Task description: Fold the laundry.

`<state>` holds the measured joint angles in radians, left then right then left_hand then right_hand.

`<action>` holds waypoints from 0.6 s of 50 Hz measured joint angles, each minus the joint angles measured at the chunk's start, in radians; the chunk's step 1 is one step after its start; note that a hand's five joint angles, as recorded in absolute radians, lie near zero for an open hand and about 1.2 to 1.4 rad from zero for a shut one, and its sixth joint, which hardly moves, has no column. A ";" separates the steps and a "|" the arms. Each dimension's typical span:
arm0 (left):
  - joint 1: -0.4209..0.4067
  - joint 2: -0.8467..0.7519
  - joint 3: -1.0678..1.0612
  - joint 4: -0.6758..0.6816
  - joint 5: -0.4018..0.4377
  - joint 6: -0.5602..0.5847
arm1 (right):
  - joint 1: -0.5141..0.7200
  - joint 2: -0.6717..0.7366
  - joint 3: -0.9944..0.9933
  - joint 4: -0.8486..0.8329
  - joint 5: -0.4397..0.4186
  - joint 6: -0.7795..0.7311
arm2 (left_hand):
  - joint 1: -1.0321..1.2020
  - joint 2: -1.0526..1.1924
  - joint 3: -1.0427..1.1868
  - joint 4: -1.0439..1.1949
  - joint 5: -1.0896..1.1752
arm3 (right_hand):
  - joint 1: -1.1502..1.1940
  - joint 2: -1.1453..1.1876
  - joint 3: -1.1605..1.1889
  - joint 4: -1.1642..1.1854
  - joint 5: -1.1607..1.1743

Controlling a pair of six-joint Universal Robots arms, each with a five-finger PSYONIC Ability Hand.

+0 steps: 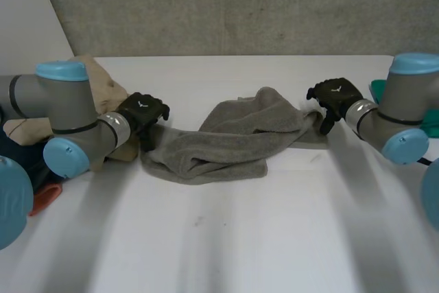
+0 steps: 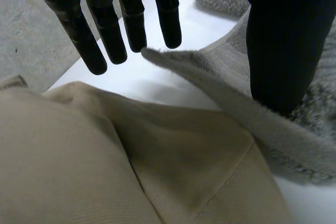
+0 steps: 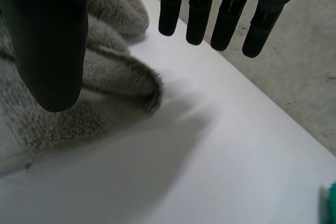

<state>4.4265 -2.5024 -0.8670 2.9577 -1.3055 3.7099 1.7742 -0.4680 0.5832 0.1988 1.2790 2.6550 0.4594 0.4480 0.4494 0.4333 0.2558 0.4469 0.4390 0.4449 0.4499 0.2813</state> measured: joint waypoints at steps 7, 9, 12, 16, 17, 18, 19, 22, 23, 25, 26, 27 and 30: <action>-0.002 -0.039 0.031 0.007 -0.009 0.000 | 0.006 0.102 -0.100 -0.001 -0.012 0.032 | 0.069 0.079 0.070 0.086 0.092 | 0.081 0.091 0.086 0.081 0.077; -0.004 -0.044 0.033 0.008 -0.010 0.001 | 0.009 0.119 -0.121 -0.002 -0.019 0.050 | 0.338 0.321 0.302 0.321 0.321 | 0.202 0.213 0.206 0.190 0.156; -0.008 -0.046 0.033 0.009 -0.014 0.000 | 0.012 0.134 -0.138 -0.004 -0.030 0.074 | 0.680 0.652 0.645 0.664 0.659 | 0.538 0.554 0.538 0.533 0.350; -0.016 -0.039 0.032 0.015 -0.035 -0.001 | 0.016 0.131 -0.154 -0.012 -0.036 0.104 | 0.707 0.747 0.740 0.763 0.723 | 0.676 0.736 0.737 0.741 0.656; -0.019 -0.035 0.031 0.019 -0.043 -0.002 | 0.017 0.123 -0.155 -0.015 -0.033 0.111 | 0.707 0.747 0.740 0.763 0.723 | 0.676 0.736 0.738 0.744 0.658; -0.021 -0.031 0.031 0.022 -0.049 -0.003 | 0.018 0.117 -0.156 -0.017 -0.031 0.115 | 0.707 0.747 0.740 0.764 0.723 | 0.676 0.736 0.739 0.745 0.658; -0.025 -0.022 0.029 0.030 -0.059 -0.004 | 0.018 0.105 -0.156 -0.020 -0.026 0.121 | 0.707 0.747 0.740 0.764 0.723 | 0.676 0.736 0.739 0.746 0.658; -0.039 0.020 0.021 0.053 -0.080 -0.010 | 0.018 0.051 -0.142 -0.024 -0.008 0.131 | 0.707 0.747 0.740 0.764 0.723 | 0.676 0.736 0.741 0.747 0.658; -0.045 0.047 0.012 0.064 -0.088 -0.014 | 0.017 0.021 -0.129 -0.024 -0.001 0.132 | 0.707 0.747 0.740 0.764 0.723 | 0.676 0.736 0.742 0.747 0.658; -0.052 0.092 -0.003 0.081 -0.096 -0.023 | 0.015 -0.033 -0.100 -0.024 0.007 0.132 | 0.707 0.747 0.740 0.764 0.723 | 0.676 0.736 0.742 0.747 0.658; -0.055 0.119 -0.014 0.090 -0.100 -0.029 | 0.014 -0.058 -0.085 -0.024 0.010 0.131 | 0.707 0.747 0.740 0.764 0.723 | 0.676 0.736 0.742 0.747 0.658; -0.058 0.161 -0.032 0.103 -0.103 -0.041 | 0.011 -0.113 -0.049 -0.024 0.013 0.128 | 0.707 0.747 0.740 0.764 0.723 | 0.676 0.736 0.742 0.747 0.658; -0.063 0.289 -0.093 0.138 -0.108 -0.082 | -0.005 -0.260 0.057 -0.024 0.014 0.114 | 0.707 0.747 0.740 0.764 0.723 | 0.676 0.736 0.742 0.747 0.658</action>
<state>4.3631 -2.2136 -0.9603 3.0959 -1.4137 3.6283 1.7691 -0.7276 0.6402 0.1744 1.2925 2.7690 1.1663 1.1954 1.1897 1.1976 0.9787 1.1225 1.1745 1.1872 1.1972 0.9396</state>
